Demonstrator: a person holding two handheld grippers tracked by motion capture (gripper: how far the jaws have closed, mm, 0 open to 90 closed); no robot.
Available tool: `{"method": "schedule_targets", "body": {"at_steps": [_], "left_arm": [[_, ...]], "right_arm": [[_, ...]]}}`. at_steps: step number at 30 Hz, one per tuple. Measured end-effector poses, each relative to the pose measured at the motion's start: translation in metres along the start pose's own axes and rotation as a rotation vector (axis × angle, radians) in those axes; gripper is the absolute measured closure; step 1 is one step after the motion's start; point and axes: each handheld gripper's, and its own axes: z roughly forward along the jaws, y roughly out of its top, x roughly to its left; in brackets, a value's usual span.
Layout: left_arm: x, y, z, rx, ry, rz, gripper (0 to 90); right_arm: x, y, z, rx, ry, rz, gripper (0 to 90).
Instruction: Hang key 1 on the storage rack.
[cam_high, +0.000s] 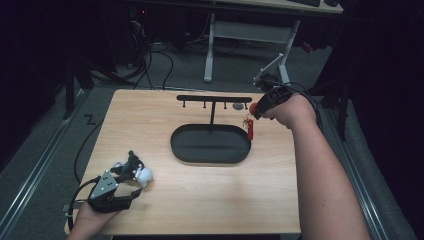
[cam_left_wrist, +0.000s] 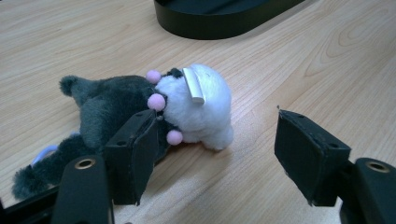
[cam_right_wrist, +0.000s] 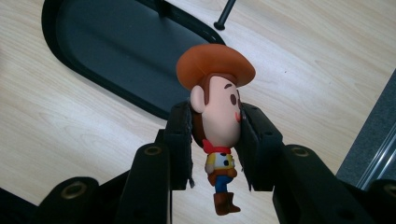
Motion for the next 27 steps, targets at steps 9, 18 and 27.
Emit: {"method": "schedule_targets", "body": {"at_steps": [9,18,27], "left_arm": [[0.0,0.0,0.0,0.002,-0.001,0.002,30.9],[-0.001,-0.001,0.0,0.009,-0.004,0.005,30.9],[-0.001,-0.001,0.001,0.014,-0.005,0.006,30.9]], "right_arm": [[0.002,0.013,0.002,-0.02,0.009,-0.001,67.4],[-0.002,0.024,0.002,-0.037,-0.007,0.011,67.4],[-0.009,0.029,0.005,-0.053,-0.01,0.04,67.4]]}}
